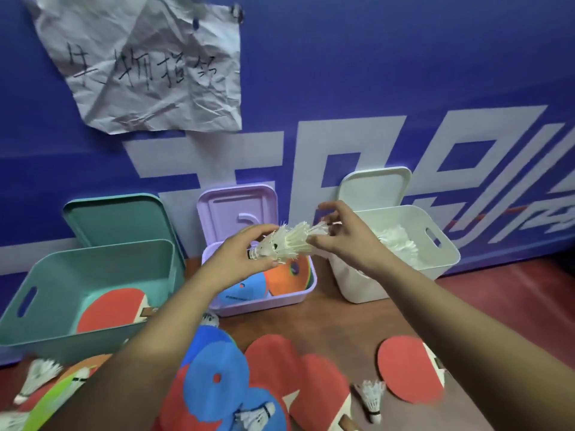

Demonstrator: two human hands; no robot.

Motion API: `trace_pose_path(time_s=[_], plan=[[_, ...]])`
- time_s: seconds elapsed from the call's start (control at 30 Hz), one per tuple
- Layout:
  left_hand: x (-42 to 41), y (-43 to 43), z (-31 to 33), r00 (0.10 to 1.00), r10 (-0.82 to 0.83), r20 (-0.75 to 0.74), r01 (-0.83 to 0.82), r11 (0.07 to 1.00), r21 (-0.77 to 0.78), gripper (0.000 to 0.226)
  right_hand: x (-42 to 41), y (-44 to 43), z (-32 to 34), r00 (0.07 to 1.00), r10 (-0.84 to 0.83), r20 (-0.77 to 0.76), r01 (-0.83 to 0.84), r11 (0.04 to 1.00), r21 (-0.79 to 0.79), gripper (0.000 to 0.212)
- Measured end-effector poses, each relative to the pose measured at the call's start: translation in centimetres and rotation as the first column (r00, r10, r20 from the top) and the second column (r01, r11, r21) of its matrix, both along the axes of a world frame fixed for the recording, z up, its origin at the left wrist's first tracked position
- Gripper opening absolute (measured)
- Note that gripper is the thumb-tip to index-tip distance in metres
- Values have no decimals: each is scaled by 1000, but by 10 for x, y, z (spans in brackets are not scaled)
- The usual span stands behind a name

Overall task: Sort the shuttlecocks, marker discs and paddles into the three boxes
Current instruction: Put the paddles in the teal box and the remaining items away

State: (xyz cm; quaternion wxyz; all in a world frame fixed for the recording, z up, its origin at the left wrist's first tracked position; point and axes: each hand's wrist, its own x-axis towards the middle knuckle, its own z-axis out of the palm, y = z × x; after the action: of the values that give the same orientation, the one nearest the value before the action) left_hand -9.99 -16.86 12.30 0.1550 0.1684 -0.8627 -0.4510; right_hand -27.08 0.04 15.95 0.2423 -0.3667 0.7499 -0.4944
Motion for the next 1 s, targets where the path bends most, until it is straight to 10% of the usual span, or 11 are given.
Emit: trace_pose_path(time_s=[0.23, 0.53, 1.0], plan=[[-124, 70, -9, 999, 14, 33, -14, 1000, 16, 61, -113, 63, -29, 952, -303, 44, 300, 952, 55, 33], [-275, 98, -61, 976, 30, 217, 14, 980, -199, 53, -242, 89, -83, 987, -148, -57, 157, 960, 231, 60], [-340, 64, -155, 887, 193, 419, 20, 892, -451, 56, -300, 43, -179, 909, 114, -401, 82, 895, 439, 48]])
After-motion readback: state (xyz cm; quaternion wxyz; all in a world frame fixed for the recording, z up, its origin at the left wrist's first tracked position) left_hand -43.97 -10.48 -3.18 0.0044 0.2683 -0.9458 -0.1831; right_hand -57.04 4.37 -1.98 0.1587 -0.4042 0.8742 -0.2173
